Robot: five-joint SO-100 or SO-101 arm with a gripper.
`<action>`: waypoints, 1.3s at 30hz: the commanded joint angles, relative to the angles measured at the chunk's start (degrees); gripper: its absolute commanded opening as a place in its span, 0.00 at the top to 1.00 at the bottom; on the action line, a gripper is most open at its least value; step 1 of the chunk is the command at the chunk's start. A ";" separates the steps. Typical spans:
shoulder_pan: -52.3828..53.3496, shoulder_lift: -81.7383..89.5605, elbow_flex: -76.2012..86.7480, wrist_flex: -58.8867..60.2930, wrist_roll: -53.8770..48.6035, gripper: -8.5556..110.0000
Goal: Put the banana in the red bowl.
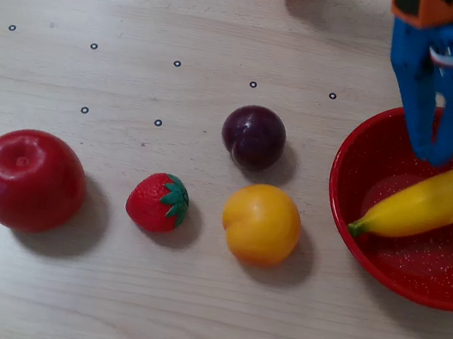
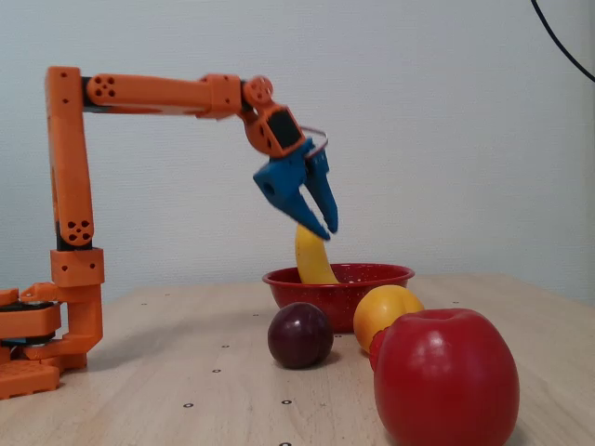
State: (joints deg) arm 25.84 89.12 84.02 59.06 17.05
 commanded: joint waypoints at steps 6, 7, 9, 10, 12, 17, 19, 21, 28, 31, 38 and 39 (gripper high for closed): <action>-5.45 13.54 -0.97 1.49 -2.64 0.93; -6.42 14.68 0.18 1.49 -2.99 0.93; -8.26 17.40 3.34 0.70 -3.60 0.93; -9.32 19.16 5.80 -0.53 -3.87 0.93; -11.34 22.94 10.99 -2.55 -4.13 0.93; -16.70 33.49 24.96 -7.47 -3.96 0.93; -18.81 38.06 30.59 -9.67 -4.04 0.93; -20.74 42.80 36.30 -11.78 -4.39 0.93; -24.79 61.00 56.78 -16.79 -2.81 0.93; -25.84 67.41 63.28 -18.11 -2.55 0.93; -26.63 79.28 76.20 -22.50 -2.02 0.93; -26.63 80.51 77.70 -22.94 -2.02 0.93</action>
State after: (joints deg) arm -0.18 167.87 163.48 38.58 13.80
